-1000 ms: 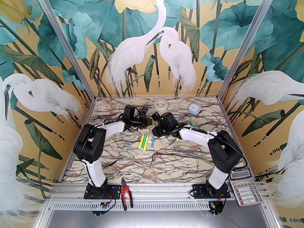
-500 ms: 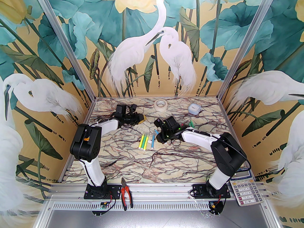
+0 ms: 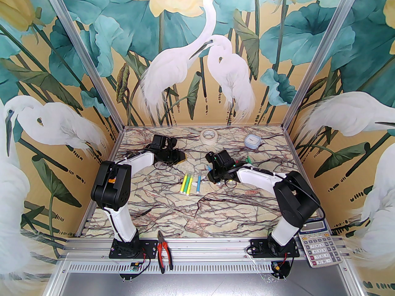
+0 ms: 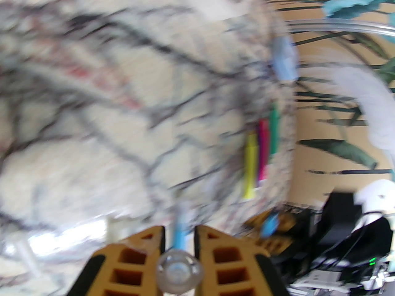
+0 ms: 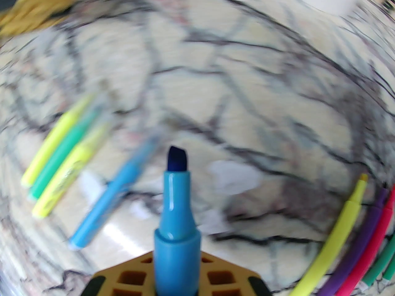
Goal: Open the pen caps
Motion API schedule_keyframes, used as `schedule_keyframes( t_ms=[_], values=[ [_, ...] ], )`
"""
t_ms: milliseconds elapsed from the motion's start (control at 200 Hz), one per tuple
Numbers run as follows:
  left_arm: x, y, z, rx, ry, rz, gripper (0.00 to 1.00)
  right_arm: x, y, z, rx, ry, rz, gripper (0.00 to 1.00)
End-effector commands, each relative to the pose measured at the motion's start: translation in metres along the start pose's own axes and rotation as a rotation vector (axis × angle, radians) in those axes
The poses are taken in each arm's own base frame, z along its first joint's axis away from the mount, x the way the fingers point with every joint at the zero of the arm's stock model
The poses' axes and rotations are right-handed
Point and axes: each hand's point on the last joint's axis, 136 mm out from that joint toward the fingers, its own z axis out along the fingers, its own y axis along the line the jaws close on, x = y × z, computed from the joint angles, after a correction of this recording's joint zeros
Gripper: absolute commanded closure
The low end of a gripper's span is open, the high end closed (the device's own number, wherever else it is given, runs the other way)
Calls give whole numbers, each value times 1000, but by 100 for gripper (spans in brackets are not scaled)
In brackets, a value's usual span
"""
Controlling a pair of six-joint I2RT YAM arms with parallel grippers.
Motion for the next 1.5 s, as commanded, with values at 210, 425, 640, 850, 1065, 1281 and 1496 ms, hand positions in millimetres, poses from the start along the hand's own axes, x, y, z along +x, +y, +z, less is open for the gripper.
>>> schedule_keyframes(
  t_ms=[210, 425, 640, 850, 1065, 1281, 1496],
  values=[
    [21, 43, -24, -310, 96, 74, 98, -4, -55, 13, 218, 14, 180, 100],
    [29, 47, -14, -354, 164, 91, 95, 4, -66, 19, 253, 38, 218, 100],
    [38, 47, 2, -400, 240, 125, 92, 10, -69, 22, 271, 56, 224, 100],
    [41, 60, 8, -464, 268, 100, 91, 12, -71, 23, 279, 61, 222, 100],
    [41, 70, 11, -501, 280, 94, 89, 10, -71, 25, 275, 62, 222, 100],
    [40, 82, 8, -544, 277, 86, 88, 11, -69, 27, 267, 67, 221, 100],
    [38, 89, 4, -561, 274, 70, 87, 10, -69, 28, 266, 68, 222, 100]
  ],
)
